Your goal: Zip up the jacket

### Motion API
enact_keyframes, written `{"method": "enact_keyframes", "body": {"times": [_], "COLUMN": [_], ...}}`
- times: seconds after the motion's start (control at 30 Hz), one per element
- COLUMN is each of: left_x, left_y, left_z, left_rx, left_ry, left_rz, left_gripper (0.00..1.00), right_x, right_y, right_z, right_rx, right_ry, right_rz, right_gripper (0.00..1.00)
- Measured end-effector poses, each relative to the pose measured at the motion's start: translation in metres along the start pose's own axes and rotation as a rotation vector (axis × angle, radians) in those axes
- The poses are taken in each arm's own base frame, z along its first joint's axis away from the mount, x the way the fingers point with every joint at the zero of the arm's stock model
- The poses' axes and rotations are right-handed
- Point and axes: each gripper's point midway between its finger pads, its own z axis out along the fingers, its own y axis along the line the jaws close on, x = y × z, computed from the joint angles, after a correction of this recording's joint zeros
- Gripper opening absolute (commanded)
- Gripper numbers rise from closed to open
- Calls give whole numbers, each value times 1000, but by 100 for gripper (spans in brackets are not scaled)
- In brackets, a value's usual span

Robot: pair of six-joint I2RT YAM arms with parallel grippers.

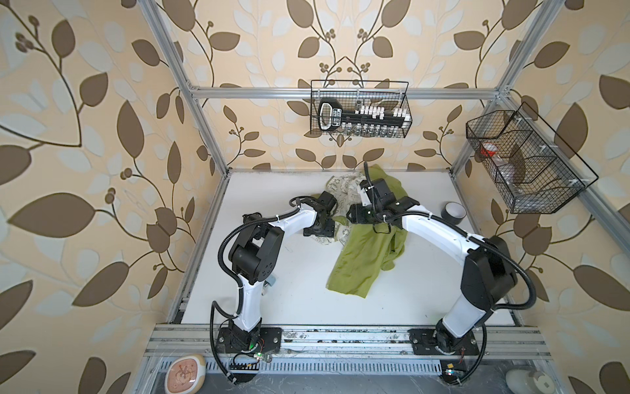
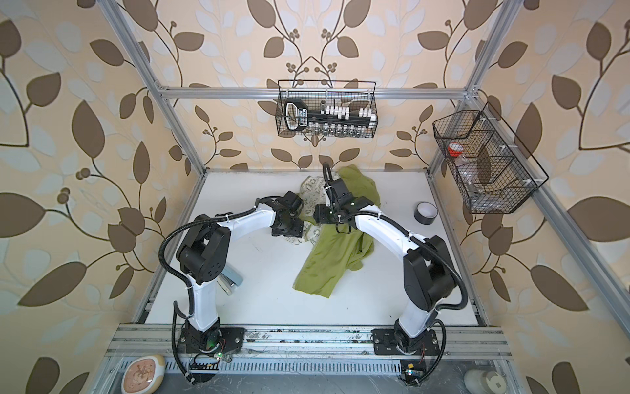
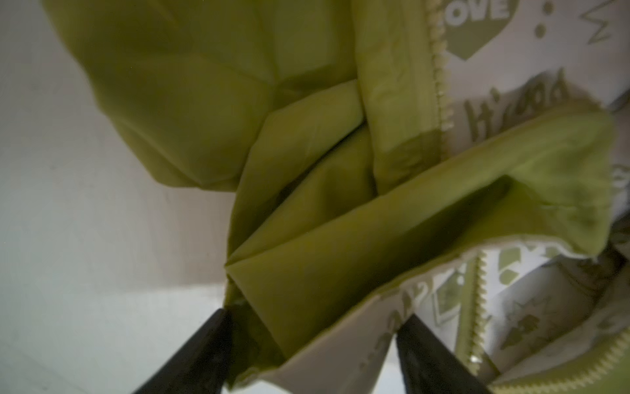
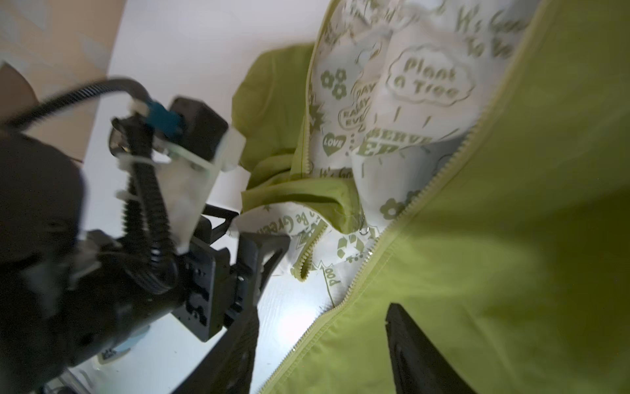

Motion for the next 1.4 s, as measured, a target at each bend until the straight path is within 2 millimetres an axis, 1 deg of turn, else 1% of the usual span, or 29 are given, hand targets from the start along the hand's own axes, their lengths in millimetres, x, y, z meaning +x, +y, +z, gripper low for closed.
{"method": "enact_keyframes", "body": {"times": [0.07,0.1,0.13,0.2,0.23,0.3,0.37,0.47,0.57,0.63,0.73,0.77,0.8,0.83,0.87,0.9,0.93,1.0,1.07,1.1,1.17,1.23,1.3,1.4], "left_x": [-1,-2,-2,1,2,4,4,11,25,40,72,85,96,108,119,131,142,161,171,173,167,151,124,74], "left_y": [-2,-2,-2,0,2,5,7,10,8,1,-8,-10,-11,-12,-12,-13,-15,-18,-22,-24,-24,-18,-9,17], "left_z": [-1,-2,-4,-13,-19,-38,-55,-81,-95,-97,-94,-93,-91,-90,-89,-88,-88,-89,-94,-100,-116,-136,-157,-177], "left_rx": [9,14,17,20,21,30,47,73,79,87,95,97,99,104,112,124,144,181,221,241,272,295,310,297], "left_ry": [-2,-7,-15,-26,-33,-65,-101,-145,-168,-159,-123,-107,-93,-80,-67,-56,-44,-29,-32,-41,-92,-160,-222,-296], "left_rz": [1,-2,-3,-3,-6,-9,-23,-38,-28,-9,24,32,39,43,46,46,50,53,53,47,31,-5,-74,-204], "left_gripper": [28,25,24,19,16,7,4,5,9,11,19,23,31,43,52,60,64,68,74,77,81,84,83,84], "right_x": [9,13,16,22,24,30,35,45,58,63,65,64,64,63,63,63,63,63,64,63,62,59,56,45], "right_y": [-5,-9,-12,-19,-21,-28,-34,-49,-66,-74,-80,-80,-80,-80,-80,-80,-80,-80,-79,-78,-75,-66,-50,-14], "right_z": [16,23,27,34,37,42,46,54,62,64,65,65,65,65,65,65,65,65,64,64,61,54,44,26], "right_rx": [16,26,31,43,46,54,59,75,101,113,119,117,117,116,116,115,115,113,110,107,101,91,70,5], "right_ry": [34,48,56,72,76,85,92,111,142,154,156,155,153,152,152,152,151,153,154,154,149,136,115,64], "right_rz": [14,21,26,43,48,60,73,97,121,134,143,144,144,145,144,144,145,145,146,147,142,123,93,41], "right_gripper": [48,46,45,40,39,35,33,31,31,31,31,31,31,31,31,31,31,32,37,41,47,53,56,58]}}
